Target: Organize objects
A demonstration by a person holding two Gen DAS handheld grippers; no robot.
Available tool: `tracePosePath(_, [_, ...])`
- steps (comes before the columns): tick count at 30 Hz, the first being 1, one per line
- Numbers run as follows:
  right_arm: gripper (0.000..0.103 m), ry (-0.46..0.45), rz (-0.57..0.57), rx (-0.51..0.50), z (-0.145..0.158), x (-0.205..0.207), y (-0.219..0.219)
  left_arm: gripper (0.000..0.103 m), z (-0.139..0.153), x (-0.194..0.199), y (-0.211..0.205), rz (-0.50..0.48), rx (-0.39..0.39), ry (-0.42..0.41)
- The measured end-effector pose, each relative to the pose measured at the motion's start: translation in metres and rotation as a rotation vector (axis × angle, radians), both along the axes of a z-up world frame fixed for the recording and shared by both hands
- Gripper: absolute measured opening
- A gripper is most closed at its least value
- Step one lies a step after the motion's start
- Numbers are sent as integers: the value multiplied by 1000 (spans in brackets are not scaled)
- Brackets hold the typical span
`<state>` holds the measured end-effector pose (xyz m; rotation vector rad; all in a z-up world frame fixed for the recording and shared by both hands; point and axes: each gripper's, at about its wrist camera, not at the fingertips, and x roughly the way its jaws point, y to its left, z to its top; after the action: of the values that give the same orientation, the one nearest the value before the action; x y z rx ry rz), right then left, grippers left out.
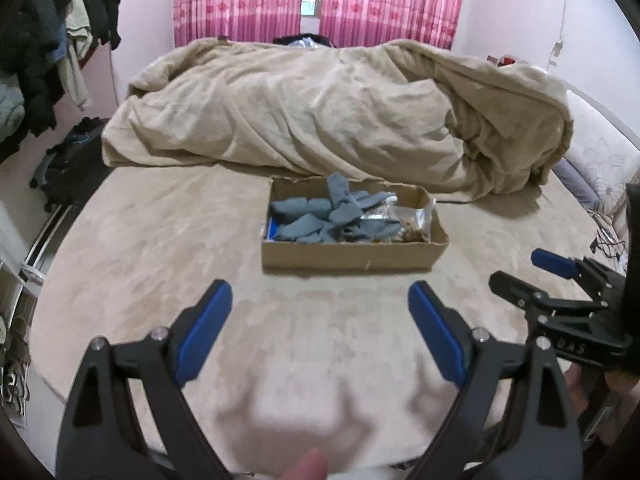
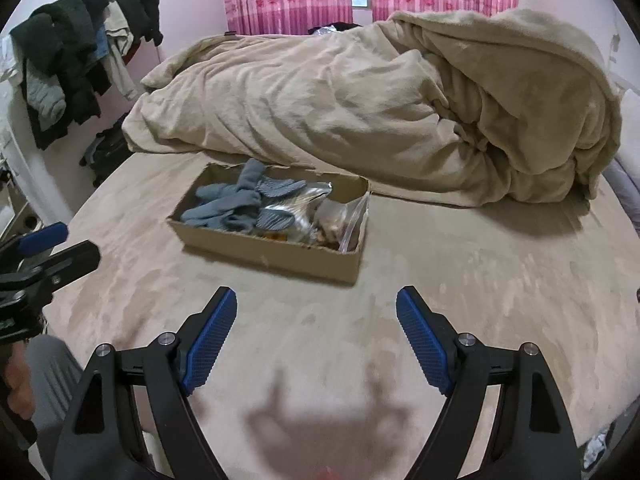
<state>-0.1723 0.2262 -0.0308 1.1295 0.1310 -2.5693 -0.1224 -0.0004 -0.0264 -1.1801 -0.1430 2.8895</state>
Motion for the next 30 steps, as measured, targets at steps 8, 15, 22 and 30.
tracePosePath(8, [85,26,9,-4,26,51,0,91,19,52,-6,2,34,16])
tracePosePath(15, [85,45,9,-20,44,88,0,91,14,84,1,-24,41,-2])
tracePosePath(22, [85,44,11,-29,44,115,-1,91,2,96,12,-34,19,-23])
tracePosePath(30, [85,7,21,-32,25,122,-2,91,-3,96,12,-28,34,-28])
